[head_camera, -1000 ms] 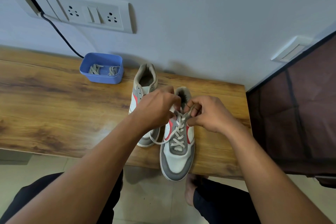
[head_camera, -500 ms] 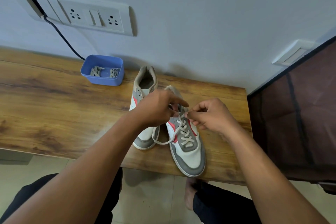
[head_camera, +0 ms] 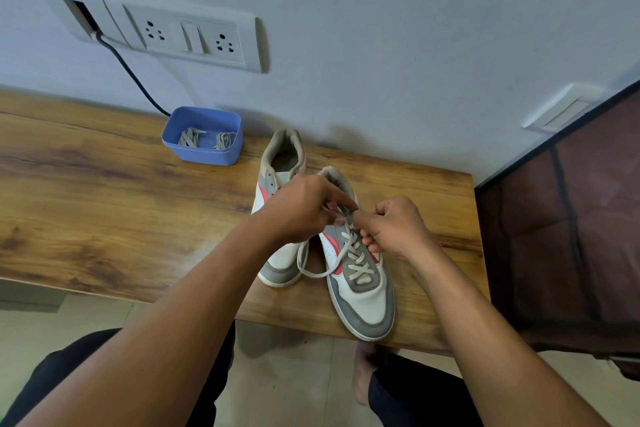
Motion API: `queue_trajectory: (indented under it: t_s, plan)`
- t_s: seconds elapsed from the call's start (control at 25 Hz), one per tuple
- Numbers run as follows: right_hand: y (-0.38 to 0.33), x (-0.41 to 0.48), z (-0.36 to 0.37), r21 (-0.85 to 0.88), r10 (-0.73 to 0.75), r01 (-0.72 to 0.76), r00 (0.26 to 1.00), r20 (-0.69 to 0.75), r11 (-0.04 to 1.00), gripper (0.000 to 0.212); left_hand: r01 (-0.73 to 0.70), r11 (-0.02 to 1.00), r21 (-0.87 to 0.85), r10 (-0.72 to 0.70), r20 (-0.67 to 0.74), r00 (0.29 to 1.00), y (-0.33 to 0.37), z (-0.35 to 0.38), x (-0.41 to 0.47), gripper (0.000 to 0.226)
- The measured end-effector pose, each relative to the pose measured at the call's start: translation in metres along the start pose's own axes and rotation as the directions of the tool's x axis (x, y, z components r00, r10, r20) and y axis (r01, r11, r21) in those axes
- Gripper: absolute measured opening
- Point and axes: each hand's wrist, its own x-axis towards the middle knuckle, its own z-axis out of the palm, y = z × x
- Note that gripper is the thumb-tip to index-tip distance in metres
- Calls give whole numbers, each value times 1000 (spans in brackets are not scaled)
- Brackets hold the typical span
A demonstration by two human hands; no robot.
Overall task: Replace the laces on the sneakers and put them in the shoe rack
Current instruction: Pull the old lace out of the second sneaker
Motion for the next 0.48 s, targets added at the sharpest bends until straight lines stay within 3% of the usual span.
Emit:
queue_trajectory:
  t_s: [0.16,0.48]
  plan:
    - [4,-4,-11,120,23,-35,994,107,992,15,-19,1000,-7,19,-11,1000,-1,5,0,37]
    - [3,-2,-11,61,17,-23,995,97,998,16,-4,999,-35,3,-12,1000,-6,8,0,40]
